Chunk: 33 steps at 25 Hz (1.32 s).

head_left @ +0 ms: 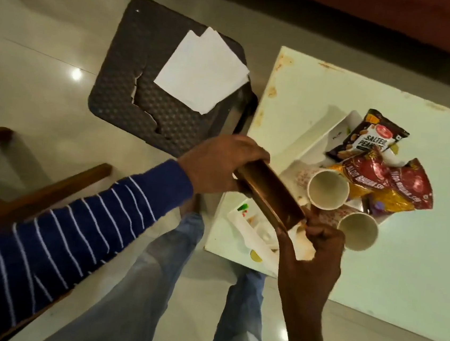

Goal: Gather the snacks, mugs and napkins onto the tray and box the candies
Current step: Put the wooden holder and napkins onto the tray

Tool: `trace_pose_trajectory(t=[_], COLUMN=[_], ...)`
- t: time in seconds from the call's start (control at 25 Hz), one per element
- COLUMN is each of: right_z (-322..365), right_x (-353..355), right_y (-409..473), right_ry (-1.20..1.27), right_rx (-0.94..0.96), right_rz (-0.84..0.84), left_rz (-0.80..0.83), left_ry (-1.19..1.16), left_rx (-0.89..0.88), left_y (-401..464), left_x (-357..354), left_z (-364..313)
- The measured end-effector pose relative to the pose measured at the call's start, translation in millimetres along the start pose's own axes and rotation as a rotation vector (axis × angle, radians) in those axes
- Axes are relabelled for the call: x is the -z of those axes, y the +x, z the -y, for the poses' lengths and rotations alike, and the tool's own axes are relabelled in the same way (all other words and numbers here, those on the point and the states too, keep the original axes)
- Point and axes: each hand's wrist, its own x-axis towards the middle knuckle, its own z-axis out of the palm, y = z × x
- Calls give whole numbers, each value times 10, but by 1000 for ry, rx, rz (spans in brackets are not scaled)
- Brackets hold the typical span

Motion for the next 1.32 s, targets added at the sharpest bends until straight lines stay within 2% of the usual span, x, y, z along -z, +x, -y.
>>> trace_pose_trajectory(t=[0.16, 0.32, 0.56, 0.68, 1.08, 1.24, 1.32], right_z=[-614, -889, -1206, -1292, -1465, -1473, -1465], right_x=[307, 331, 350, 331, 177, 187, 182], right_y=[-239, -289, -275, -243, -194, -236, -312], right_ry=[-73, -13, 41, 30, 5, 33, -4], right_rx=[-284, -179, -143, -141, -186, -299, -328], right_rz=[-16, 31, 31, 69, 167, 192, 146], left_rz=[121, 118, 81, 88, 107, 101, 82], left_ry=[-60, -117, -29, -79, -29, -43, -66], left_rx=[47, 92, 157, 209, 194, 199, 208], left_y=[84, 117, 73, 39, 31, -1, -65], left_x=[-677, -1000, -1264, -1304, -1420, -1494, -1482], left_z=[-404, -474, -534, -547, -381, -379, -341])
